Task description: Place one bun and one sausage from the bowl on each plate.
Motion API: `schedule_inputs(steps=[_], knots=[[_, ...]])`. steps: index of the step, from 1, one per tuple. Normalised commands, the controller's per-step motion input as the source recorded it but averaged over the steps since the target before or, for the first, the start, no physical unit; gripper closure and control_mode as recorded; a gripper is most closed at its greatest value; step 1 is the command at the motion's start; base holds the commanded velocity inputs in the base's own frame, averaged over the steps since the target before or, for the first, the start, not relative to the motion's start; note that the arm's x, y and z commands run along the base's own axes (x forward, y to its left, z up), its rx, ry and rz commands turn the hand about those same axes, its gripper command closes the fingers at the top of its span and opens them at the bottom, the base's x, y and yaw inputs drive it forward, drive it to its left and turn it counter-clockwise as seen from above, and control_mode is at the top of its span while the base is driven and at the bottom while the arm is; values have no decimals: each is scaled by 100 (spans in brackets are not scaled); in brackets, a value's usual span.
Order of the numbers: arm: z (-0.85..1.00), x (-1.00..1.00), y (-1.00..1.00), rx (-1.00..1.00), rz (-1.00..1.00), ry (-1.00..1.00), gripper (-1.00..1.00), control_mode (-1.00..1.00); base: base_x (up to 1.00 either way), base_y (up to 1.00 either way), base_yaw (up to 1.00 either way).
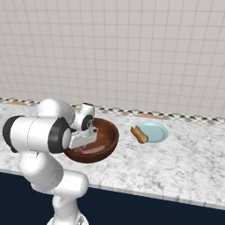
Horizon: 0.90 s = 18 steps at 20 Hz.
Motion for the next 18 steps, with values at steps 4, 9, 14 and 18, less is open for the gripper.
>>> schedule_inputs(steps=[4,9,14,18], knots=[[-14,0,0,0,4,16,100,-100,0,0,0],[44,-14,-6,0,1,-8,100,-100,0,0,0],[95,-17,-1,0,0,-21,100,-100,0,0,0],[100,17,10,0,-1,-4,100,-100,0,0,0]])
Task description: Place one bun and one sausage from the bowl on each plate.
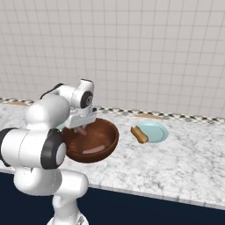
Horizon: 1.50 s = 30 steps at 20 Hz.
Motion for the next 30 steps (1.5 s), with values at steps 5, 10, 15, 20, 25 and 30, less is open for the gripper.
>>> schedule_inputs(steps=[5,10,15,20,25,30], knots=[[87,47,57,-6,-2,-13,100,-100,0,0,0],[28,78,62,-10,-3,10,100,-100,0,0,0],[0,8,6,-1,-1,1,100,-100,0,0,0],[0,3,2,0,0,0,100,-100,0,0,0],[-34,60,80,0,-21,-3,100,-100,0,0,0],[-21,46,72,0,-33,4,100,-100,0,0,0]])
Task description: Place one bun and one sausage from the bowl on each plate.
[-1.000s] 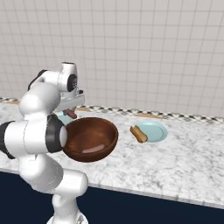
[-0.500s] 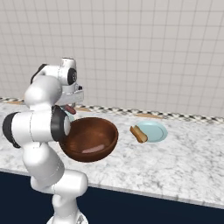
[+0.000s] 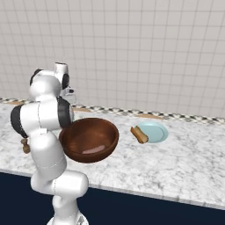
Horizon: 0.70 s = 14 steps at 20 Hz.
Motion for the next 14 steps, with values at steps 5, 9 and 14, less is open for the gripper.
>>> schedule_inputs(steps=[5,9,14], knots=[[-27,33,26,-1,-45,9,100,-100,0,0,0],[-58,52,4,-12,-47,4,100,-100,0,0,0],[-48,55,13,-8,-38,5,100,-100,0,0,0]])
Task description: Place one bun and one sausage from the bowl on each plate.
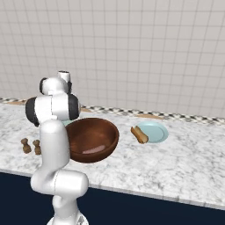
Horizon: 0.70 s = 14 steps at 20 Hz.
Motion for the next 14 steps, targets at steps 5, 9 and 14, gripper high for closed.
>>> schedule_inputs(steps=[5,9,14], knots=[[-35,26,9,-5,-20,13,100,-100,0,0,0],[-31,19,1,0,-10,13,100,-100,0,0,0],[-20,9,0,-1,-1,9,-100,-100,0,0,0]])
